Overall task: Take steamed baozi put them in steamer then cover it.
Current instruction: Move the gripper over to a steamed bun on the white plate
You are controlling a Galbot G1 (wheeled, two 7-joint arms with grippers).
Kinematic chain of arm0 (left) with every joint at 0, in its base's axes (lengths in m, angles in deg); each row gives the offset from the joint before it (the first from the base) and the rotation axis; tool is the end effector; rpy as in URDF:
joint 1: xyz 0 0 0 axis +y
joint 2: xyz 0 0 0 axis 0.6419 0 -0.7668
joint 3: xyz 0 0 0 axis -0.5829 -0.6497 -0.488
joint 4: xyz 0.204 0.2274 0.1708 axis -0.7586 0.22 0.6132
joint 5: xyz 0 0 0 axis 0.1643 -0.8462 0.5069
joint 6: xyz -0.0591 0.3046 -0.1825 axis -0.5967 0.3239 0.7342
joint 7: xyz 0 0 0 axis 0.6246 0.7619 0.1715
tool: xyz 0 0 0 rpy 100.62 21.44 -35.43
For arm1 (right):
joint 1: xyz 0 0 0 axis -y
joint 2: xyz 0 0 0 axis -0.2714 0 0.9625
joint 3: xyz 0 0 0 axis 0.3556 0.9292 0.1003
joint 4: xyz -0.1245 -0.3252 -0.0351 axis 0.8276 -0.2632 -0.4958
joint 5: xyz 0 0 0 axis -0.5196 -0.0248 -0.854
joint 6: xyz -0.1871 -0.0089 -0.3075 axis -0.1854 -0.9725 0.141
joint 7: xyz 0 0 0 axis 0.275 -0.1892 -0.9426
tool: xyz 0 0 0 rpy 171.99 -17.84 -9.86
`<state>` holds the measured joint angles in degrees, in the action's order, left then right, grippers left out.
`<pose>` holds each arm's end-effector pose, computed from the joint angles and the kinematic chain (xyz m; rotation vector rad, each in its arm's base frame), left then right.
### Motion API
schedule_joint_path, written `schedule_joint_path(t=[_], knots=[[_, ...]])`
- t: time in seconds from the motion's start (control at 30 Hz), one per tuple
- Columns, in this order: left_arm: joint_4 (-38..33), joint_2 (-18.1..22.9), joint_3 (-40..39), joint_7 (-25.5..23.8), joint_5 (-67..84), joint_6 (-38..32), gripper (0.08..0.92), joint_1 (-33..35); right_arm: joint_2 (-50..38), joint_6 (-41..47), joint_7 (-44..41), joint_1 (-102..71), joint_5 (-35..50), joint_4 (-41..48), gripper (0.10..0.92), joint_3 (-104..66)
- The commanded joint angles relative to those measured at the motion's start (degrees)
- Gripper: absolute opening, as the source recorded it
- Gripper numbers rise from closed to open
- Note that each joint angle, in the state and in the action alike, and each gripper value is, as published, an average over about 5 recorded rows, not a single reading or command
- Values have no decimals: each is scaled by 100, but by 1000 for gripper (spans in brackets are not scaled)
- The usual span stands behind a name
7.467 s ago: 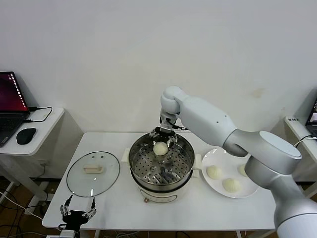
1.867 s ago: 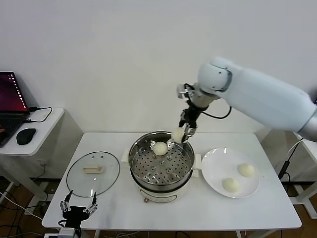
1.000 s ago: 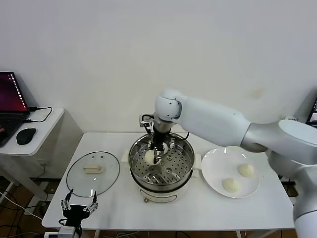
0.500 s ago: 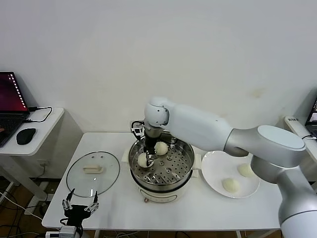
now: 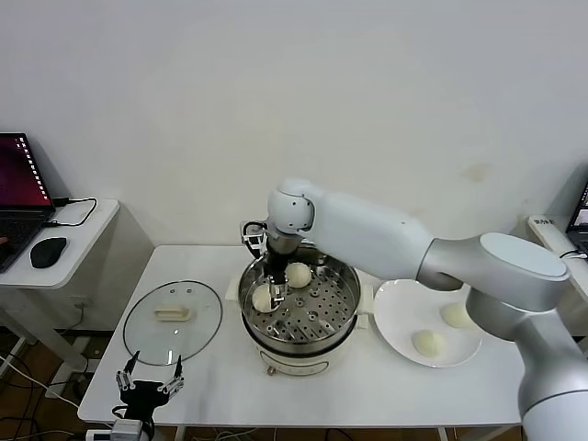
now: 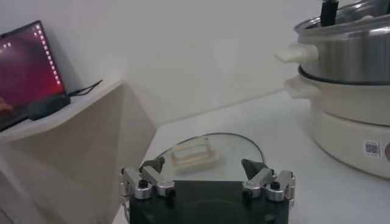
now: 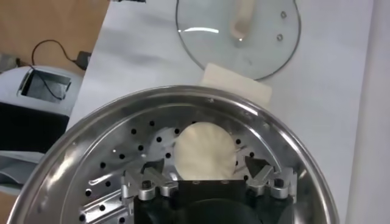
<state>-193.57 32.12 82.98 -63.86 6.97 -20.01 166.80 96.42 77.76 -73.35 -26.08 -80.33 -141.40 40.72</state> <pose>0.1452 0.0832 -0.3400 0.1081 -2.7934 -0.4479 0.5490 0.1951 -0.0721 1.5464 -1.3153 1.3289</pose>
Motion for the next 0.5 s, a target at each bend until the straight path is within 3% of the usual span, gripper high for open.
schedule_joint_path(t=[0.03, 0.3, 0.5], knots=[[-3, -4, -7, -5, -10, 3, 823, 8, -1516, -175, -284, 519, 37, -1105, 823, -85], [-16, -4, -73, -30, -44, 8, 823, 28, -3217, -475, -494, 723, -51, -1877, 823, -169], [-3, -13, -95, -36, -28, -3, 823, 71, -4185, -719, -592, 161, -586, -1865, 823, -489]])
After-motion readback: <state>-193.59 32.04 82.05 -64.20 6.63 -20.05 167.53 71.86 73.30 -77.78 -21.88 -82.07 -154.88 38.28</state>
